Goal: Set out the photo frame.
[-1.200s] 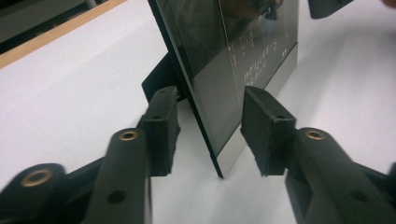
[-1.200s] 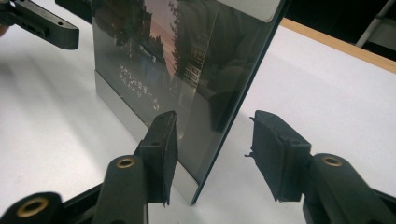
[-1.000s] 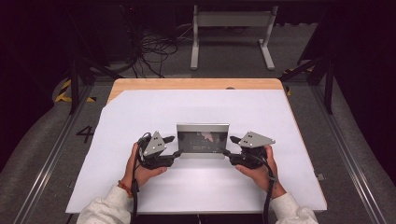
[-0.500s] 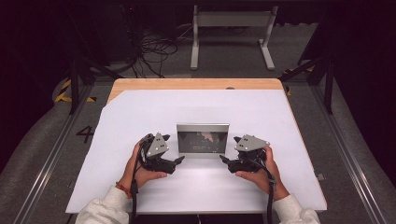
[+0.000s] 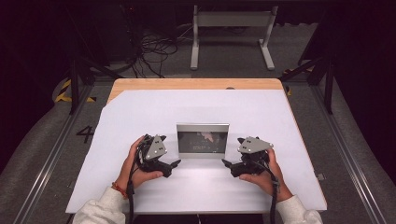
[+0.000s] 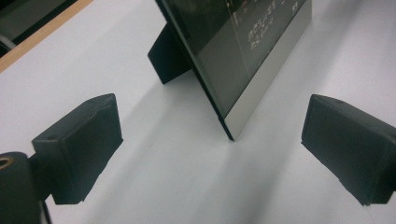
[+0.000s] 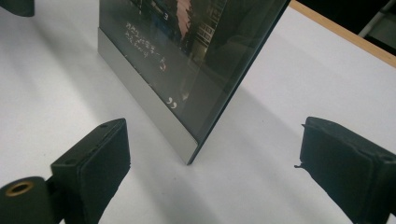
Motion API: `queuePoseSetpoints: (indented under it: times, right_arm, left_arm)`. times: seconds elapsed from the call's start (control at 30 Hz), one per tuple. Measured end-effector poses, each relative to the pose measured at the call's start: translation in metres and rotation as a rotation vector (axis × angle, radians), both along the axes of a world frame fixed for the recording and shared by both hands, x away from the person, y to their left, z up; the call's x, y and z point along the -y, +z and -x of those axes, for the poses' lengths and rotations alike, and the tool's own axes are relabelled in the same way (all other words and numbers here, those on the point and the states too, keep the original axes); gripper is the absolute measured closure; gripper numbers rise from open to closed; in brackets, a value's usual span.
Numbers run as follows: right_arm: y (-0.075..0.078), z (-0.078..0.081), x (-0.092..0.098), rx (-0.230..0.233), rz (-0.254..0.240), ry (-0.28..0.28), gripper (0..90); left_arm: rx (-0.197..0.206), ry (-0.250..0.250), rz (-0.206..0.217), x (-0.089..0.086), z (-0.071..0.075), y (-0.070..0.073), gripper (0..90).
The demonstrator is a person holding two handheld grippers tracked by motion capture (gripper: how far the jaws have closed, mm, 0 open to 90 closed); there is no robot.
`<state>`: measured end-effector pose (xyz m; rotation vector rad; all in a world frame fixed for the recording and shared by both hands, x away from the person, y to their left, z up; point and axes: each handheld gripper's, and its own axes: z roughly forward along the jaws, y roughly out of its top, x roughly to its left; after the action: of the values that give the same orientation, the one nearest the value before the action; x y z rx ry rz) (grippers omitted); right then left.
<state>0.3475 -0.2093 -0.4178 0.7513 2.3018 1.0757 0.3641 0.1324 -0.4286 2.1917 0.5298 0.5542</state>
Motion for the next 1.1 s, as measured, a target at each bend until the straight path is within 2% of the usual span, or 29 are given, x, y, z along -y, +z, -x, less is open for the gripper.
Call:
queuePoseSetpoints:
  times: [0.07, 0.17, 0.3, 0.4, 0.63, 0.77, 0.87, 1.1]
  right_arm:
    - [0.000, 0.001, 0.001, 0.007, 0.019, -0.006, 8.6]
    - [0.001, 0.004, 0.002, 0.017, 0.037, -0.007, 9.4]
    - [0.002, 0.007, 0.004, 0.045, 0.072, -0.022, 10.3]
    - [0.001, 0.010, 0.006, 0.044, 0.079, -0.021, 10.5]
    - [-0.001, 0.014, 0.016, 0.054, 0.087, -0.046, 11.5]
    - [-0.002, 0.017, 0.023, 0.062, 0.084, -0.054, 11.6]
    - [-0.002, 0.019, 0.026, 0.072, 0.088, -0.057, 11.5]
    - [-0.004, 0.025, 0.038, 0.072, 0.093, -0.065, 11.6]
  left_arm:
    - [0.002, -0.005, -0.007, -0.002, 0.001, 0.001, 6.2]
    - [0.027, -0.009, -0.052, -0.005, 0.005, 0.002, 6.5]
    - [0.033, -0.010, -0.064, -0.007, 0.008, 0.002, 6.5]
    - [0.051, -0.015, -0.090, -0.010, 0.012, 0.003, 6.5]
    - [0.076, -0.005, -0.100, -0.020, 0.019, 0.004, 6.4]
    - [0.076, 0.011, -0.089, -0.026, 0.021, 0.003, 6.4]
    - [0.078, 0.018, -0.102, -0.032, 0.023, 0.002, 6.4]
    - [0.070, 0.047, -0.101, -0.047, 0.028, -0.001, 6.3]
